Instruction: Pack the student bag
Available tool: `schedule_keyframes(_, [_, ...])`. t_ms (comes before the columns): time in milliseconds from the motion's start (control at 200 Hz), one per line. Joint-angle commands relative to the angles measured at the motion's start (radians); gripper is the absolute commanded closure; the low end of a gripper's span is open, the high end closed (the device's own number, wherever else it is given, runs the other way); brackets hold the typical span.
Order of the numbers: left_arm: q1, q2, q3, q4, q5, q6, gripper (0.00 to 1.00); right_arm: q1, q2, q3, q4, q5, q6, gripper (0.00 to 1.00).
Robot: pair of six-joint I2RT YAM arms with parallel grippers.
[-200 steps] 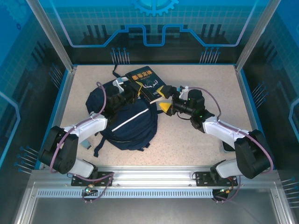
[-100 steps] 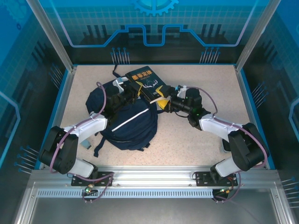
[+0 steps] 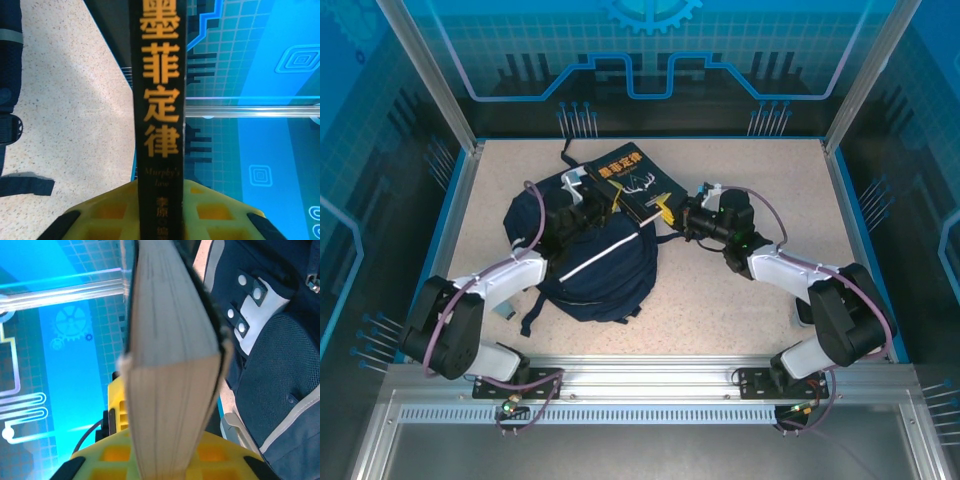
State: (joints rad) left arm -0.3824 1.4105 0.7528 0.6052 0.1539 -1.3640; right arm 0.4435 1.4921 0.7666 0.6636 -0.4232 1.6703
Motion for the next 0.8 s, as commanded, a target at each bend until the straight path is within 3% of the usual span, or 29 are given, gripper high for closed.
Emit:
schedule_keyframes(0, [-0.010,-0.086,-0.012,-0.025,0.089,0.091,0.72,-0.035,-0.026,0.008,-0.052,0.027,-0.061,0.92])
schedule_keyframes(160, [-0.010,-0.182,-0.021,-0.279,0.084,0.248,0.28,-0.081,-0.113,0.014,-0.227,0.021,-0.194,0.98])
schedule_keyframes(275, [-0.011,-0.256,0.021,-0.585,0.038,0.441,0.14,-0.137,-0.206,0.010,-0.371,0.023,-0.314,0.99])
schedule_keyframes(495, [-0.026,-0.310,0.134,-1.037,-0.031,0.779,0.05,-0.260,-0.395,0.011,-0.659,0.051,-0.541,0.99])
schedule_keyframes(650, [-0.104,-0.269,0.189,-1.164,-0.096,0.953,0.05,-0.300,-0.469,0.028,-0.793,0.060,-0.646,0.99])
schedule_keyframes(795, [-0.226,-0.163,0.278,-1.274,-0.276,1.077,0.05,-0.333,-0.503,0.018,-0.854,0.058,-0.669,0.98])
